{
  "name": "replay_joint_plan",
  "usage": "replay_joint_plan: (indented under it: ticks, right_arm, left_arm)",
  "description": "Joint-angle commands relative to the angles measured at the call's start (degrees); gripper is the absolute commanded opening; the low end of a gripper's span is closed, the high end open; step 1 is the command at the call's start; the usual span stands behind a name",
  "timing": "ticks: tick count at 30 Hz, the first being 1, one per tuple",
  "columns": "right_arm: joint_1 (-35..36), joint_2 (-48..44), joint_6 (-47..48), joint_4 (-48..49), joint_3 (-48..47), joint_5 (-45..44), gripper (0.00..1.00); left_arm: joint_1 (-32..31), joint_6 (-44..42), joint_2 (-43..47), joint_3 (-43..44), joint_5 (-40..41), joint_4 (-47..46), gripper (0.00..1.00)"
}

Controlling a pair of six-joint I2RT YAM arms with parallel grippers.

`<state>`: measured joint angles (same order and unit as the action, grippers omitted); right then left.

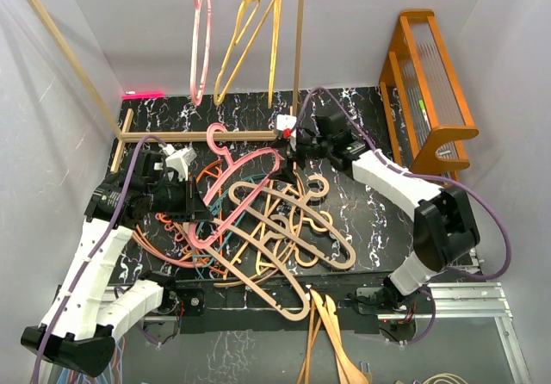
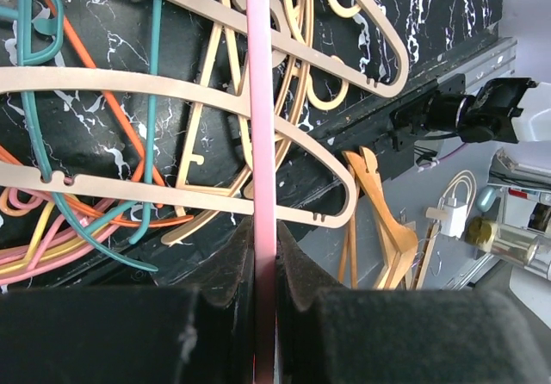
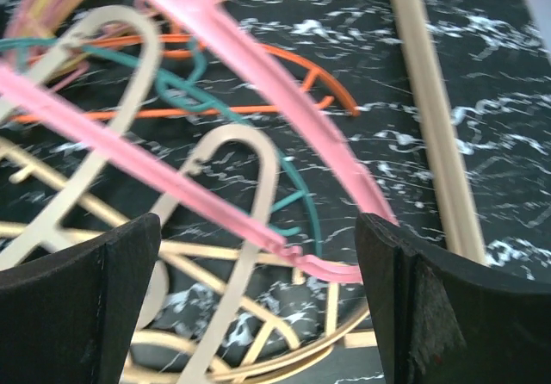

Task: Organize the hangers
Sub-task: Place the hanger at the clothesline.

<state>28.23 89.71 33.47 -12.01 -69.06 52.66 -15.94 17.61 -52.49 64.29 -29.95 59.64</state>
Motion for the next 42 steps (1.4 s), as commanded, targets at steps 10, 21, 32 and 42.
replay_joint_plan:
  ticks: [10, 21, 32, 42]
  right_arm:
    - [10.12, 6.49, -10.64, 28.65, -0.24, -16.86, 1.0]
    - [14.49, 9.18, -8.43, 27.04, -1.96, -16.8, 0.91]
    - [14.56, 8.21, -5.36, 24.4, -1.25, -17.39, 0.08]
    - [13.36, 5.92, -0.12, 26.81, 2.74, -23.49, 0.08]
  left_arm:
    - [-0.29, 1.2, 0.81, 2.8, -1.25, 2.86, 0.0]
    - [-0.24, 1.03, 0.63, 1.28, -1.77, 1.89, 0.0]
    - [-0.25, 0.83, 0.73, -0.07, -0.55, 1.61, 0.04]
    - [-0.23, 2.58, 2.03, 1.24, 1.96, 4.51, 0.25]
